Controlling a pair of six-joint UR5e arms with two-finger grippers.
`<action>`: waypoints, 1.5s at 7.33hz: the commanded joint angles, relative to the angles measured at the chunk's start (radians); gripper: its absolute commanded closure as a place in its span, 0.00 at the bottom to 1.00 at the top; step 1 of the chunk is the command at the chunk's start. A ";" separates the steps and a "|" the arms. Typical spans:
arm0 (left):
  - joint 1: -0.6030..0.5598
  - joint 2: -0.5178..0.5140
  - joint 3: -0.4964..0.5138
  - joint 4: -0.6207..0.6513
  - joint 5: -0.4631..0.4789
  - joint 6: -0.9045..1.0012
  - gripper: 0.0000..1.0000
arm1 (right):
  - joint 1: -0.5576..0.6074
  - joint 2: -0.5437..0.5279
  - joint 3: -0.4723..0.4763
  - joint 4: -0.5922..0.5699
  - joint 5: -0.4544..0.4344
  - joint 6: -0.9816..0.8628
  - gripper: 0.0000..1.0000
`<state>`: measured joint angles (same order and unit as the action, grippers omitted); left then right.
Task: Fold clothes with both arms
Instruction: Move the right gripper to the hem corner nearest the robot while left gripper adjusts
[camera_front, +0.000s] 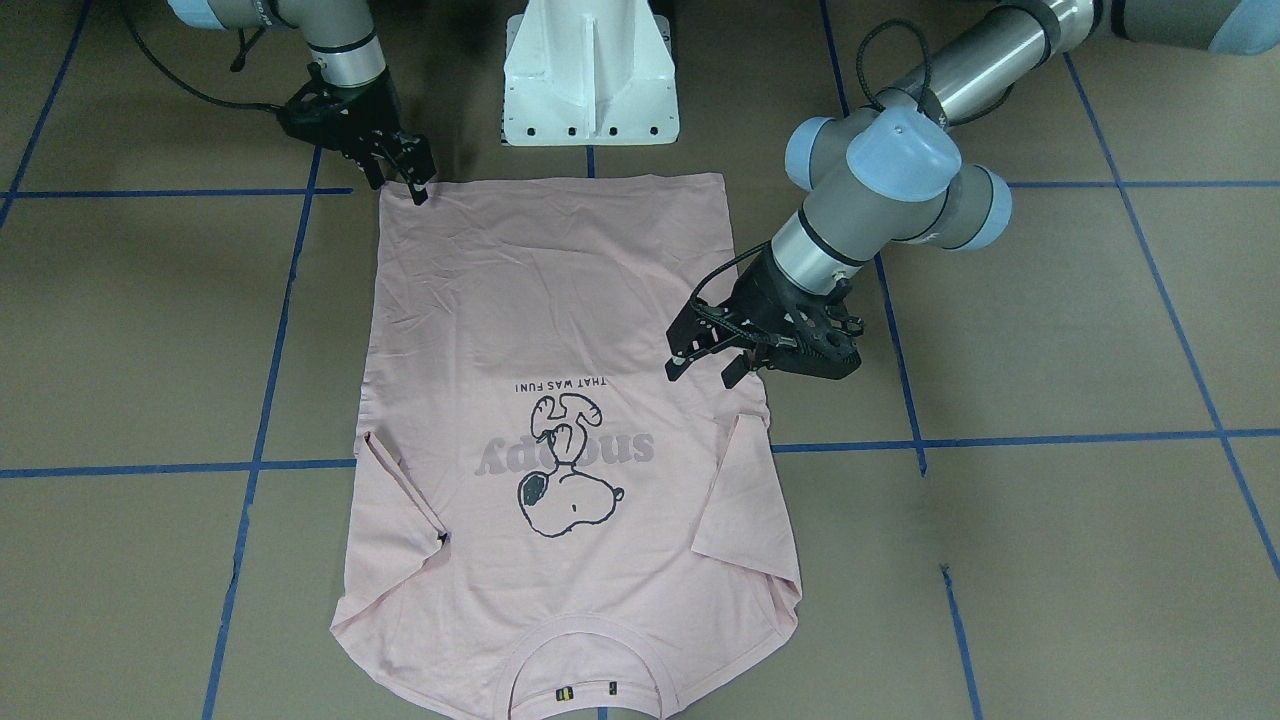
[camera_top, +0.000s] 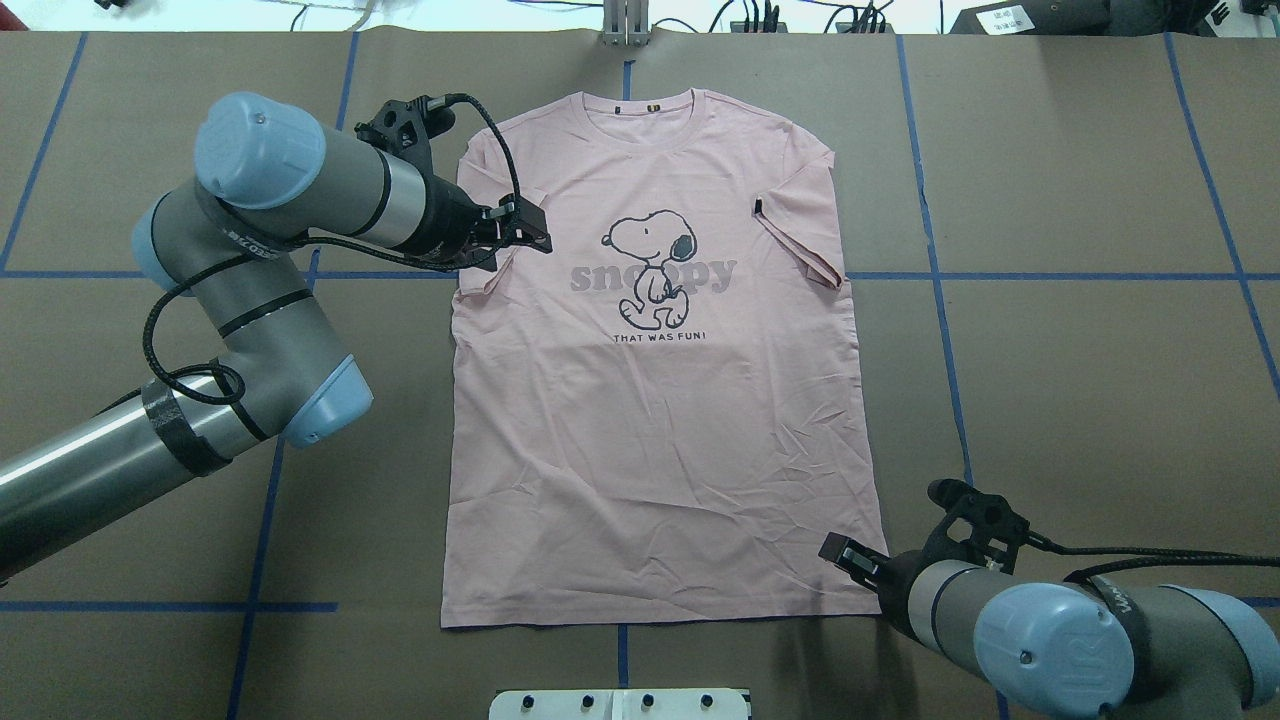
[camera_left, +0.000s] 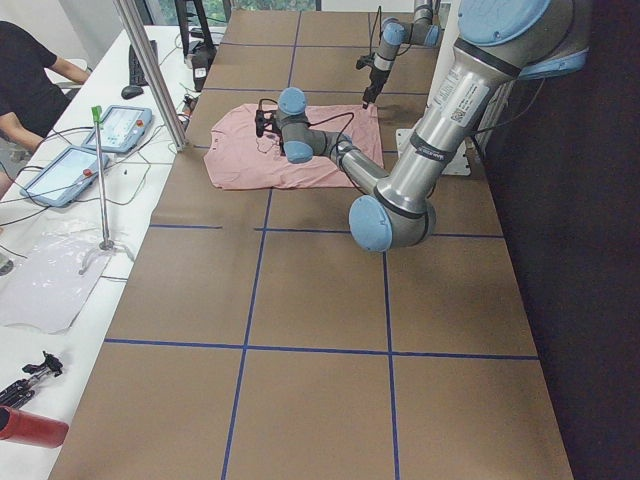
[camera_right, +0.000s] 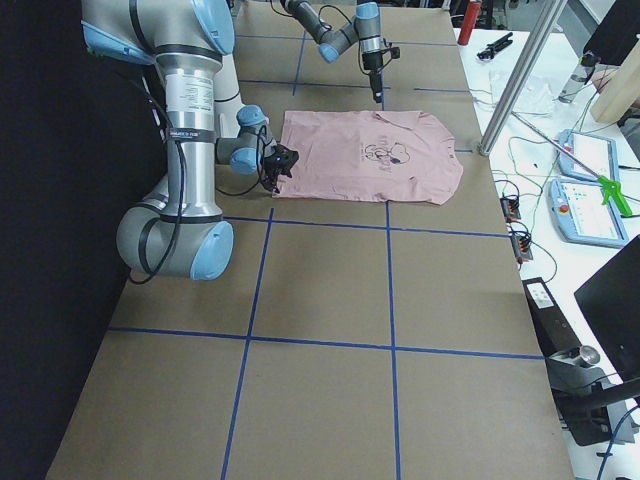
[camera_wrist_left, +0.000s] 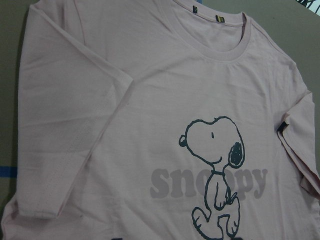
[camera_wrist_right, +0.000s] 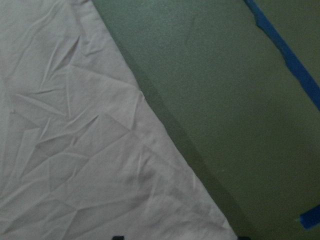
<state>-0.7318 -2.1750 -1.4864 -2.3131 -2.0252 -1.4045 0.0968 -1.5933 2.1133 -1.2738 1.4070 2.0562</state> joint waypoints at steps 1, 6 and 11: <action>0.000 0.001 0.002 0.000 0.000 -0.001 0.21 | -0.008 -0.007 0.002 -0.026 -0.002 0.030 0.23; 0.002 0.006 0.005 -0.008 0.000 0.001 0.21 | -0.040 -0.004 0.013 -0.082 0.000 0.039 0.71; 0.047 0.059 -0.067 0.009 0.019 -0.131 0.20 | -0.034 -0.008 0.046 -0.085 0.004 0.038 1.00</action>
<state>-0.7085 -2.1539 -1.5023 -2.3111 -2.0137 -1.4809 0.0605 -1.5994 2.1439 -1.3567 1.4106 2.0944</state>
